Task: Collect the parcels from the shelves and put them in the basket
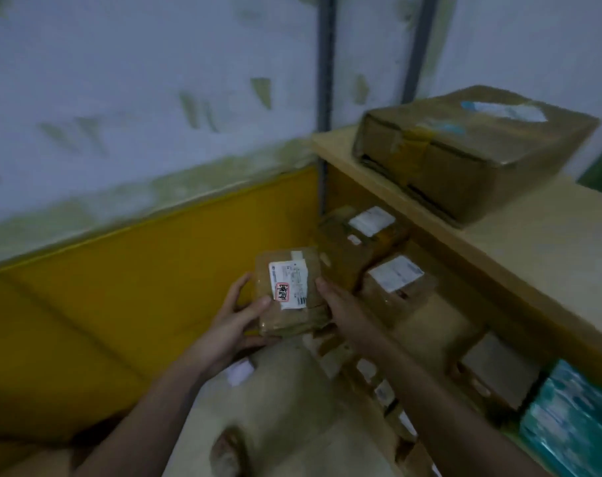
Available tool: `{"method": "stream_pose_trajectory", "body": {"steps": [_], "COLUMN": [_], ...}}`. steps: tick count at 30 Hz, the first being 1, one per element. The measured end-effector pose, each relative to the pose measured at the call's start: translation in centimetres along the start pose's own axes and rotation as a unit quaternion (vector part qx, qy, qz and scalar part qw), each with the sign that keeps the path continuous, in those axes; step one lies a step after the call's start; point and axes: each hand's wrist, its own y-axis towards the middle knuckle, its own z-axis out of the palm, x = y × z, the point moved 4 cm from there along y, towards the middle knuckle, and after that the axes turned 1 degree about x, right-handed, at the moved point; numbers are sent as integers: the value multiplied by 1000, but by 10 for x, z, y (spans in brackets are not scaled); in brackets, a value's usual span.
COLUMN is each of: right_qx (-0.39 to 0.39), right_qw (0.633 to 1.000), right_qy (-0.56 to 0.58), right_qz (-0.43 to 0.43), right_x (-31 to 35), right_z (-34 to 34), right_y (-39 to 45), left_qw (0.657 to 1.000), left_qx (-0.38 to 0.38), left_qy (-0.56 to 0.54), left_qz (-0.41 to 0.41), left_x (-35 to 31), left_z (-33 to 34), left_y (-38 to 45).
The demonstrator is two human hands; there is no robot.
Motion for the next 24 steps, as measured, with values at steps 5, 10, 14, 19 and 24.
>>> {"method": "stream_pose_trajectory", "body": {"steps": [5,10,14,19,24], "right_qx": [131,271,361,426,463], "right_qw": [991,958,925,890,862], "right_qy": [-33,-88,-105,-146,-194], "right_qz": [20,-29,-55,-71,-69], "right_x": [-1,7,12,-6,-49], "right_z": [105,211,290,390,490], "right_y": [-17,-59,-102,-170,-259], "left_qw": [985,946,910,872,829], "left_qx": [-165,-306,-383,-447,-509], "left_qy": [-39,-80,-115,-140,-173], "left_qz": [32,73,106,140,153], "left_x": [17,22,31,63,117], "left_z": [-63,-109,-140,-177,-209], "left_y": [-108,-223,-312,-428,-553]}}
